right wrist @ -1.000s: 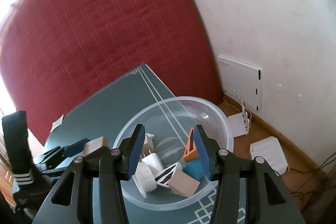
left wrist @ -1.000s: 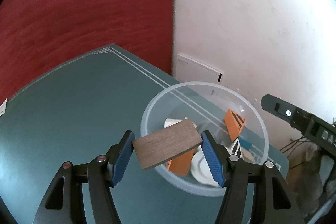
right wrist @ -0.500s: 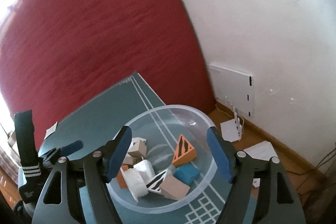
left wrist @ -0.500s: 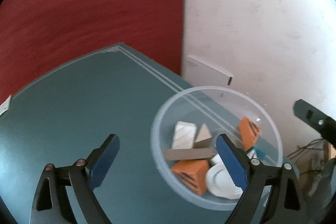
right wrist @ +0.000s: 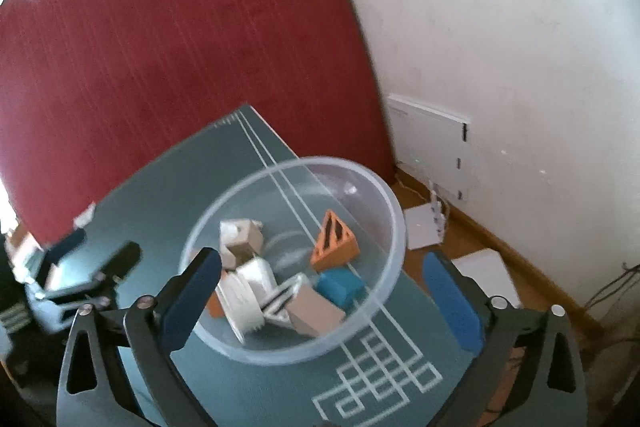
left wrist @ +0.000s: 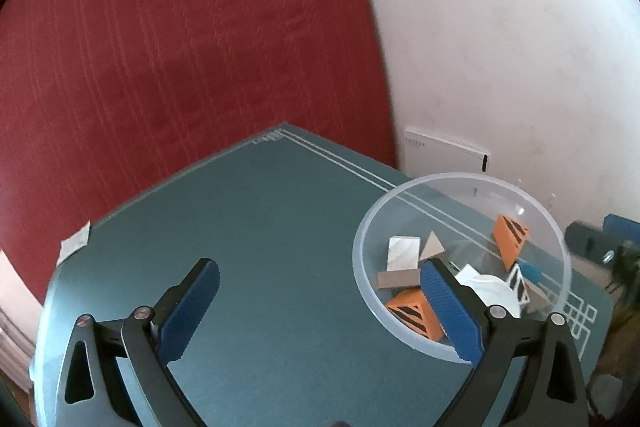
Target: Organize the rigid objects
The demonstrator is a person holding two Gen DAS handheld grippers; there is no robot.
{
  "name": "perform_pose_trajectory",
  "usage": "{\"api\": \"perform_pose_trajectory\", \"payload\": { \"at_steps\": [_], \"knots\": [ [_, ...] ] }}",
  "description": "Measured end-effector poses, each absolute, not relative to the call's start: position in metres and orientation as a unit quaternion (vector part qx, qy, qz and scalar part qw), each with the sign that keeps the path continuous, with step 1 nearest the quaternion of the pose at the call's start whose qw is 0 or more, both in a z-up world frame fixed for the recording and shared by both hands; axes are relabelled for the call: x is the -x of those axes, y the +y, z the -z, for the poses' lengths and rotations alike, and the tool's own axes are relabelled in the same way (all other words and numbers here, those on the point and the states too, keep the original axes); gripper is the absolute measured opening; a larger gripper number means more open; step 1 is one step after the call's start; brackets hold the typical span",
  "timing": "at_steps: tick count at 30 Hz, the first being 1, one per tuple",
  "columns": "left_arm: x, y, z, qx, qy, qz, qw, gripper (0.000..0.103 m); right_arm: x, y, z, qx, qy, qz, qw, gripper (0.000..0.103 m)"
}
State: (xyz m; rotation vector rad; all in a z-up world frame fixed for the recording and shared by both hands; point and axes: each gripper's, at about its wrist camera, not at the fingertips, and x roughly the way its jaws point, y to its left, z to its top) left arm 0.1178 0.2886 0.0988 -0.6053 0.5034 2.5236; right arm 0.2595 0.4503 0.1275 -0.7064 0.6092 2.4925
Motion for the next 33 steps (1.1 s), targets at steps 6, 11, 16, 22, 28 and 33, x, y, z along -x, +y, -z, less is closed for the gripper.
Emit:
{"api": "perform_pose_trajectory", "payload": {
  "at_steps": [6, 11, 16, 22, 28, 33],
  "knots": [
    [-0.113, 0.298, -0.100, 0.228, 0.186, -0.925, 0.242, 0.102, -0.263, 0.424, -0.117, 0.300, 0.180, -0.907, 0.235, 0.102],
    [-0.116, 0.300, -0.101, 0.235, 0.199, -0.921, 0.237, 0.102, -0.266, 0.406, -0.120, 0.293, 0.137, -0.915, 0.242, 0.103],
    [-0.119, 0.300, -0.102, 0.235, 0.203, -0.920, 0.240, 0.102, -0.261, 0.406, -0.118, 0.300, 0.126, -0.914, 0.242, 0.103],
    [-0.115, 0.304, -0.094, 0.232, 0.206, -0.917, 0.249, 0.102, -0.257, 0.404, -0.116, 0.308, 0.121, -0.913, 0.238, 0.103],
    [-0.116, 0.306, -0.090, 0.230, 0.207, -0.916, 0.253, 0.102, -0.255, 0.401, -0.114, 0.314, 0.112, -0.913, 0.236, 0.103],
    [-0.118, 0.305, -0.090, 0.228, 0.209, -0.915, 0.259, 0.102, -0.254, 0.400, -0.113, 0.318, 0.108, -0.912, 0.235, 0.103]
  ]
}}
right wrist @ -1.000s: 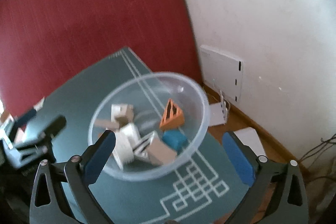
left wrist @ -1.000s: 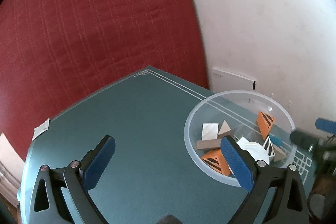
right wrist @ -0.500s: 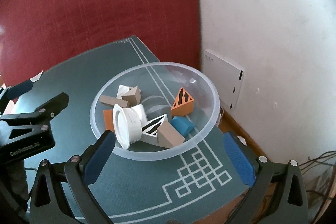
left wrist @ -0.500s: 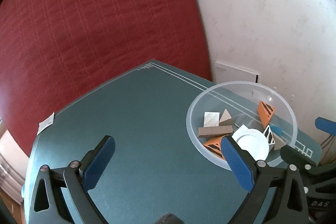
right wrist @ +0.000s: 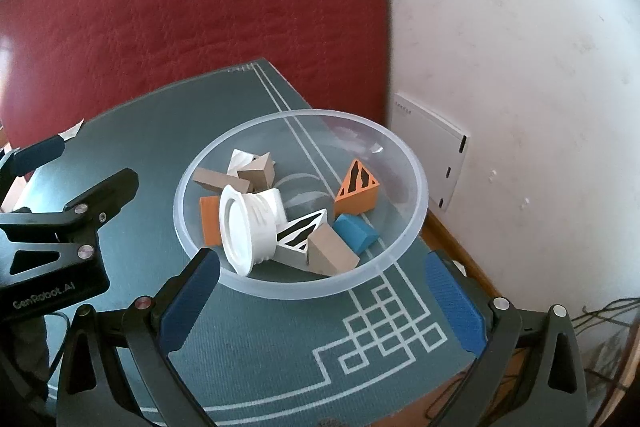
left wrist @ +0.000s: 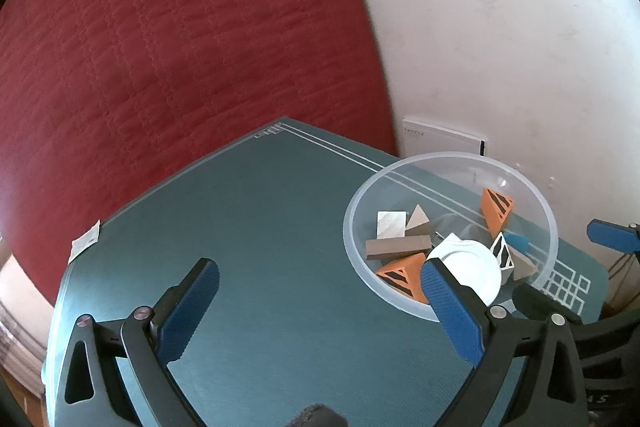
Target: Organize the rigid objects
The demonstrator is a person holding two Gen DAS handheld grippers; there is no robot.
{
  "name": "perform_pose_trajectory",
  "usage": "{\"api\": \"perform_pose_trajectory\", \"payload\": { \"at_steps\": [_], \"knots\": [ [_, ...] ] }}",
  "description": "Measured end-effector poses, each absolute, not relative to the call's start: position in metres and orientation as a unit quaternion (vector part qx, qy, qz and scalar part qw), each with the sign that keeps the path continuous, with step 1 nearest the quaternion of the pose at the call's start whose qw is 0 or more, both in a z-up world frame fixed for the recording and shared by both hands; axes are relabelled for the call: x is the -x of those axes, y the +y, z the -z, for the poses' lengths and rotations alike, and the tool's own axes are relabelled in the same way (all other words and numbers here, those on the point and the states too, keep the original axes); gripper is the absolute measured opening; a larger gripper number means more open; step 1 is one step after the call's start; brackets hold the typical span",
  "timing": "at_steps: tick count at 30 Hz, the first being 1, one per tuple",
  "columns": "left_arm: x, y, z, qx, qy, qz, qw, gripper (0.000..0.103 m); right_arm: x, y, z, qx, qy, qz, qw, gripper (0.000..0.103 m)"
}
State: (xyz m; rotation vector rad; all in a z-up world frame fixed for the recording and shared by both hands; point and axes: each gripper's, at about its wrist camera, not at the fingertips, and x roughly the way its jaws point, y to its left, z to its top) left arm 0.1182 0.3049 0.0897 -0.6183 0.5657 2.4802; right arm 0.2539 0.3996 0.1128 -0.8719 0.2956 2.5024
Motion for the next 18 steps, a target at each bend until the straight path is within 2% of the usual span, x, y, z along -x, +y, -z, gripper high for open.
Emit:
{"api": "perform_pose_trajectory", "payload": {
  "at_steps": [18],
  "knots": [
    [-0.1243, 0.3043, -0.0910, 0.236, 0.221, -0.908, 0.267, 0.102, -0.2502, 0.3992, -0.1070, 0.333, 0.099, -0.907, 0.239, 0.103]
  ]
}}
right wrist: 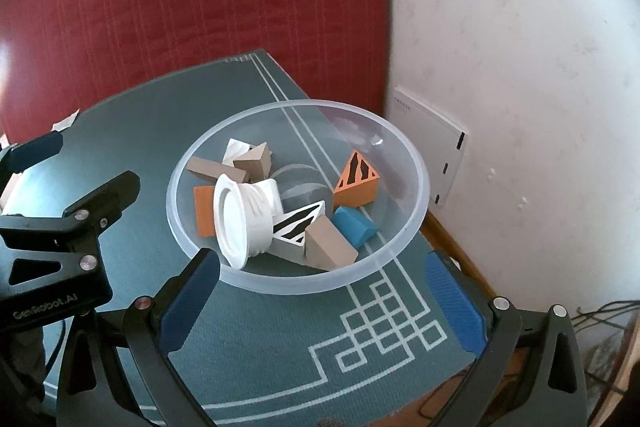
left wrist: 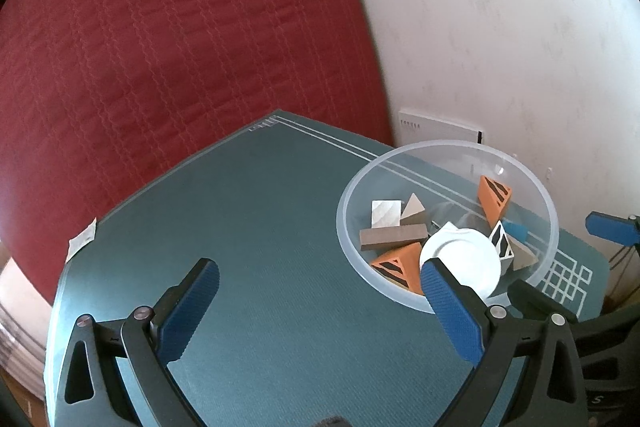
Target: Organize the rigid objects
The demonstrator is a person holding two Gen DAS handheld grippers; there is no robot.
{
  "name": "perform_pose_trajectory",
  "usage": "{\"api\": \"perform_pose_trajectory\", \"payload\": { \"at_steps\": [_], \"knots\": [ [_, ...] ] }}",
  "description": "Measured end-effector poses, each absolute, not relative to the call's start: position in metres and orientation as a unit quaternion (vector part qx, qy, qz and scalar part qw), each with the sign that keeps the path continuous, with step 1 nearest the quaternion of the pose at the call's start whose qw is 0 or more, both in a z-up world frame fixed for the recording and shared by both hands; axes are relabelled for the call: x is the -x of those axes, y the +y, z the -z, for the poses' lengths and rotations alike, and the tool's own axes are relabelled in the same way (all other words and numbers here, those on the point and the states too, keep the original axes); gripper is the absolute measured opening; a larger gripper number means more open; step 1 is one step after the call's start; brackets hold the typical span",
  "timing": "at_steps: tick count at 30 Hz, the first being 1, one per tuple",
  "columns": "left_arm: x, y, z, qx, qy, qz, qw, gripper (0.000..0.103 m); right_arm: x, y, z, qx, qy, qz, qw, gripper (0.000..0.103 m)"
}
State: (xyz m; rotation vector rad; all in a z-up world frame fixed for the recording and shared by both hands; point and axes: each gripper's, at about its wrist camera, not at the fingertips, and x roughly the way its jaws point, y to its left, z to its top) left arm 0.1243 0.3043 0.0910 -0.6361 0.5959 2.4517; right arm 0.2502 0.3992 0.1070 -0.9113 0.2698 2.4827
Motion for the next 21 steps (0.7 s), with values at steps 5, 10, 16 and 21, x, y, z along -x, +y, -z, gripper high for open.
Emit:
{"api": "perform_pose_trajectory", "payload": {
  "at_steps": [5, 10, 16, 21],
  "knots": [
    [-0.127, 0.302, -0.089, 0.236, 0.223, -0.907, 0.267, 0.102, -0.251, 0.400, -0.106, 0.336, 0.099, -0.905, 0.241, 0.103],
    [-0.128, 0.297, -0.088, 0.235, 0.228, -0.906, 0.270, 0.102, -0.251, 0.401, -0.105, 0.341, 0.096, -0.902, 0.245, 0.103],
    [-0.130, 0.292, -0.088, 0.234, 0.232, -0.904, 0.271, 0.102, -0.251, 0.403, -0.102, 0.347, 0.097, -0.899, 0.250, 0.103],
    [-0.132, 0.290, -0.086, 0.236, 0.233, -0.904, 0.271, 0.102, -0.251, 0.404, -0.101, 0.348, 0.097, -0.899, 0.249, 0.103]
  ]
}}
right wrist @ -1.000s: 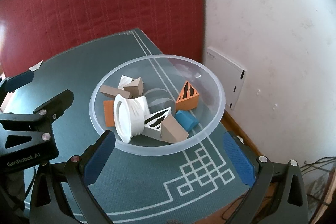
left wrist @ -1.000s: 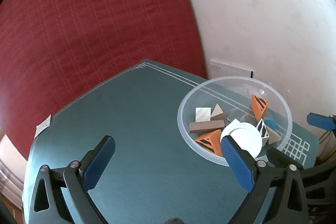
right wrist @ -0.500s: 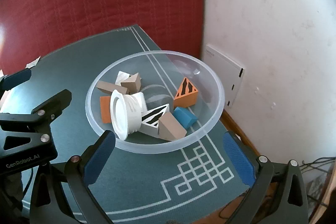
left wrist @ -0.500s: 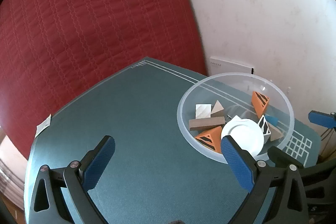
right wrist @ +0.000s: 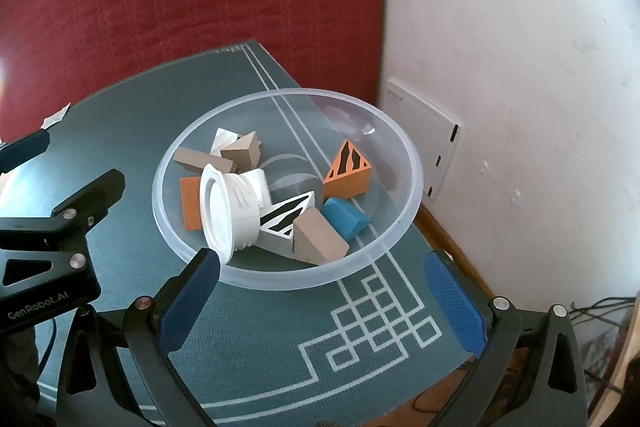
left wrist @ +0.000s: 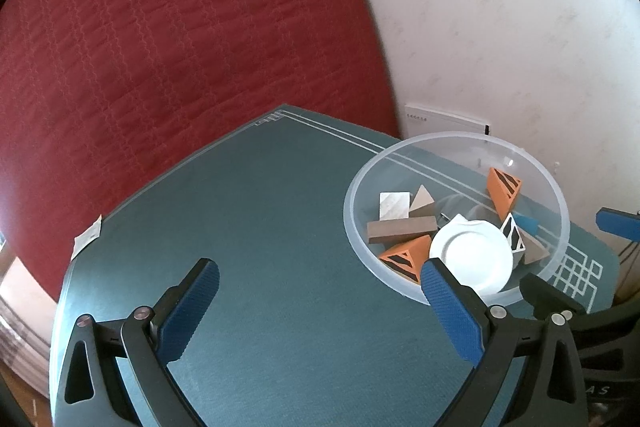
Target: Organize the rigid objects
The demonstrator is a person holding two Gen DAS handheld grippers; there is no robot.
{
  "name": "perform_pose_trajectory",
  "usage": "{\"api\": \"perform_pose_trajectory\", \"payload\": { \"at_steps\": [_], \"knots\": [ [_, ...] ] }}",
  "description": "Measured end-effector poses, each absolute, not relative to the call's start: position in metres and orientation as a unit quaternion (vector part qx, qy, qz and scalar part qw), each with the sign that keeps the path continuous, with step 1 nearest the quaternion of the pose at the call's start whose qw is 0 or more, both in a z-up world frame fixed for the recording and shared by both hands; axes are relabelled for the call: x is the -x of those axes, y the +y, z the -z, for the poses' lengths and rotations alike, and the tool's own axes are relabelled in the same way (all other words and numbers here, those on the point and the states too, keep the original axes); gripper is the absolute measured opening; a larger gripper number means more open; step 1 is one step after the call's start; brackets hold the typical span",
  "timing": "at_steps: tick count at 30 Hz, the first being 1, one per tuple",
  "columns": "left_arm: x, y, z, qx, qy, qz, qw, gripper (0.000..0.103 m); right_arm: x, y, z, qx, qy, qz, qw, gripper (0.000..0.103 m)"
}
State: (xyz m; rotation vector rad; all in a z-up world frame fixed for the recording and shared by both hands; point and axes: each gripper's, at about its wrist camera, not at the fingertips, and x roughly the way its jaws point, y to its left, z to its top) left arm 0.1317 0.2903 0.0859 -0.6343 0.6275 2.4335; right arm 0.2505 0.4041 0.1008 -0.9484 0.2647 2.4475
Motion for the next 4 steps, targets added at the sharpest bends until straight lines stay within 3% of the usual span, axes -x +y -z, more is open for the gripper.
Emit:
{"api": "perform_pose_trajectory", "payload": {
  "at_steps": [4],
  "knots": [
    [-0.1307, 0.2914, -0.0849, 0.244, 0.232, -0.903, 0.267, 0.102, -0.2510, 0.4041, -0.1008, 0.348, 0.098, -0.898, 0.249, 0.103]
  ]
}}
